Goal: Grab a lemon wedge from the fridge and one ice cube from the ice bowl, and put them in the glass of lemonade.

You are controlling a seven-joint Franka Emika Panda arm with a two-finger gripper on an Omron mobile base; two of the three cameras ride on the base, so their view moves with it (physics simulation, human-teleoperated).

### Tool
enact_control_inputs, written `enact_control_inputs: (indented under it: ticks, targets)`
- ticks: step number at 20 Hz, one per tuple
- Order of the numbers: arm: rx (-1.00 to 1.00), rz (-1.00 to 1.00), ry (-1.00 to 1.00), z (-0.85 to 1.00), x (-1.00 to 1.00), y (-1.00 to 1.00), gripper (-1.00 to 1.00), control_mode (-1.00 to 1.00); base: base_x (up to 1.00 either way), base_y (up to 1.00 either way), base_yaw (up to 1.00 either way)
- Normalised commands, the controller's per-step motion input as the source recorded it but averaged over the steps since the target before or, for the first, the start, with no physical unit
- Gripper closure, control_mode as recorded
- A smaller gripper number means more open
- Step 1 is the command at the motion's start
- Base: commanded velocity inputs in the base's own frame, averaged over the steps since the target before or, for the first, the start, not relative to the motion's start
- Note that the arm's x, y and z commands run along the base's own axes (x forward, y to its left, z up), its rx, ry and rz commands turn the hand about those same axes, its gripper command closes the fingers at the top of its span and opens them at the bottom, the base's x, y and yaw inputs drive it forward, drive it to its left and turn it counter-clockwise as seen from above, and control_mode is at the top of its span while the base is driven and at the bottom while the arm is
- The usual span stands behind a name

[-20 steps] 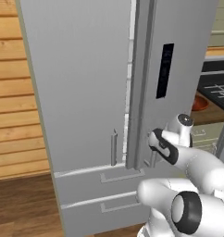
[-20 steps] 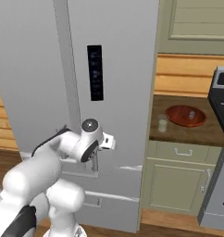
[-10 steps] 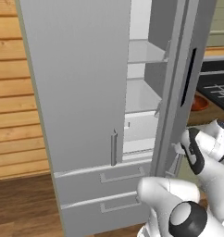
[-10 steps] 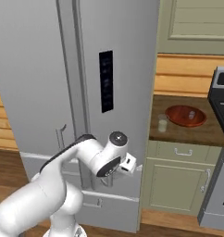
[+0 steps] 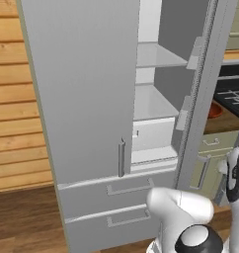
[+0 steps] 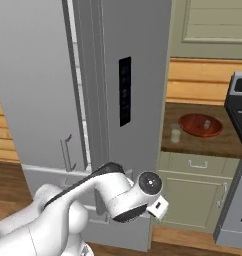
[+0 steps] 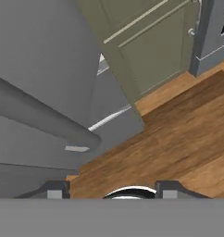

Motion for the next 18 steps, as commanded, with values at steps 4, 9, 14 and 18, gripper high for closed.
enact_control_inputs:
  ticks: [4, 9, 14, 18]
  targets:
    - [0.01, 0.0, -0.13, 0.9, -1.0, 0.0, -1.0, -1.0, 0.0, 0.0, 0.0]
    - [-0.08, 0.0, -0.2, 1.0, -0.96, 0.49, -1.0, -1.0, 0.0, 0.0, 0.0]
    - [-0.25, -0.07, -0.17, 0.95, -0.62, 1.0, -1.0, -1.0, 0.0, 0.0, 0.0]
    - [-0.3, -0.08, -0.03, 1.0, -0.07, 1.0, -1.0, -1.0, 0.0, 0.0, 0.0]
